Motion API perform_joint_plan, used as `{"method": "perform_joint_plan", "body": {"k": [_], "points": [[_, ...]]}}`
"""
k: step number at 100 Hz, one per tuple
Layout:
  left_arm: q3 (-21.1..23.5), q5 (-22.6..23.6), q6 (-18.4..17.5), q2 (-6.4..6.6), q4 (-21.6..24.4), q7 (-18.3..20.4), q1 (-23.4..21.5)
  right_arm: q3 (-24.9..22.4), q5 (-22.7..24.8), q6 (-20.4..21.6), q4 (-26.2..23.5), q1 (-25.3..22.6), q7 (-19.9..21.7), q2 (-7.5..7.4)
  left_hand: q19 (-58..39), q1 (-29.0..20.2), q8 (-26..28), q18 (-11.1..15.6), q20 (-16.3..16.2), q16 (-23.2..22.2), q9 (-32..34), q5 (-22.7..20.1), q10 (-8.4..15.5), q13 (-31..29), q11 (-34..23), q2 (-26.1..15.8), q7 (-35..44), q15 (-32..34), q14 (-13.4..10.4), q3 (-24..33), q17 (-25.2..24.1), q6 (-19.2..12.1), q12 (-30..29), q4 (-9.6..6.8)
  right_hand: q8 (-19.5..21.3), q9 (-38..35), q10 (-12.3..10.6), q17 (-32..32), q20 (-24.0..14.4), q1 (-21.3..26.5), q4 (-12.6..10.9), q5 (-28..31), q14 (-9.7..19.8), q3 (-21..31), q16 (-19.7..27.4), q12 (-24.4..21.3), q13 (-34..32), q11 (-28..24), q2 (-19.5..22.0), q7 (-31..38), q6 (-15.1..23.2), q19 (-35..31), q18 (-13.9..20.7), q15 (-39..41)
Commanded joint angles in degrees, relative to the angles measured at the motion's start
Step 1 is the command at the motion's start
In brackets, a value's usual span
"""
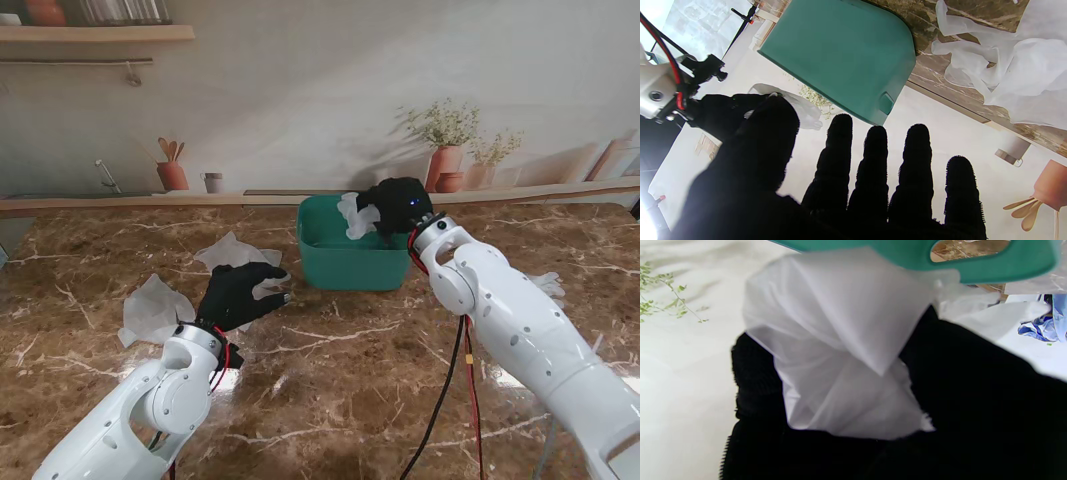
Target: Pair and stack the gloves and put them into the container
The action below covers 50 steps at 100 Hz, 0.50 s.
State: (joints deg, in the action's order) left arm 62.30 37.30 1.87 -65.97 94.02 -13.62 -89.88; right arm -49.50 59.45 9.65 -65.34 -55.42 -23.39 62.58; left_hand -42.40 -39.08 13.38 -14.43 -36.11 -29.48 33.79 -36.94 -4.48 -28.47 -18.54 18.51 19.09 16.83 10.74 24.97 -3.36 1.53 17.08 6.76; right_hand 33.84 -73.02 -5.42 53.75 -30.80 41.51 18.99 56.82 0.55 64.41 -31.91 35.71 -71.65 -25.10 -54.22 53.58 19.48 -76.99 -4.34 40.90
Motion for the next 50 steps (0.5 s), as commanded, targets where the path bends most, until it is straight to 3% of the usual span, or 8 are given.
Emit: {"method": "perform_joint_plan", "body": {"k": [1,37,50], "points": [[0.05,0.1,0.23,0.07,-0.31,-0.12,-0.19,1.49,-1.38,-0.42,2.94,2.93,-0.05,0.99,1.79,0.75,0.2,-0.26,0.35,0.75,-1.28,-0.52,1.1,2.2,1.56,-2.36,-0.18,-2.44,-2.94,-1.67,-1.06,-1.26,-0.52,-1.77,-0.04,-1.59,-2.49,-0.6,0.76,1.22,-3.38,-0.22,1.1,1.51,-1.47,1.52,-1.39,-1.96,1.7,1.55,1.48,-1.41,1.63,0.33],[0.54,0.09,0.3,0.13,-0.62,0.05,-0.34,13.88,-10.5,-0.47,18.82,12.85,-3.62,5.08,1.79,0.85,0.27,-0.28,0.29,0.69,-1.27,-0.54,1.19,2.1,1.45,-2.4,-0.05,-2.32,-3.01,-1.72,-1.05,-1.32,-0.46,-1.78,-0.57,0.17,-2.99,-3.67,0.74,-0.34,-3.03,-2.1,1.8,1.02,-1.23,1.49,0.86,-0.98,2.28,0.78,1.54,-0.63,1.51,-1.58],[0.75,0.15,0.41,0.16,-0.54,0.11,-0.61,16.64,-12.56,-0.46,22.6,14.31,-4.21,6.12,1.85,0.88,0.3,-0.23,0.3,0.7,-1.31,-0.46,1.27,2.16,1.45,-2.49,-0.01,-2.37,-3.12,-1.81,-1.11,-1.53,-0.46,-1.78,-4.44,3.19,-3.0,-7.05,0.73,-1.43,-2.55,-5.79,2.09,0.59,-1.58,1.08,3.7,2.03,1.98,-1.1,0.03,1.58,1.26,-6.05]]}}
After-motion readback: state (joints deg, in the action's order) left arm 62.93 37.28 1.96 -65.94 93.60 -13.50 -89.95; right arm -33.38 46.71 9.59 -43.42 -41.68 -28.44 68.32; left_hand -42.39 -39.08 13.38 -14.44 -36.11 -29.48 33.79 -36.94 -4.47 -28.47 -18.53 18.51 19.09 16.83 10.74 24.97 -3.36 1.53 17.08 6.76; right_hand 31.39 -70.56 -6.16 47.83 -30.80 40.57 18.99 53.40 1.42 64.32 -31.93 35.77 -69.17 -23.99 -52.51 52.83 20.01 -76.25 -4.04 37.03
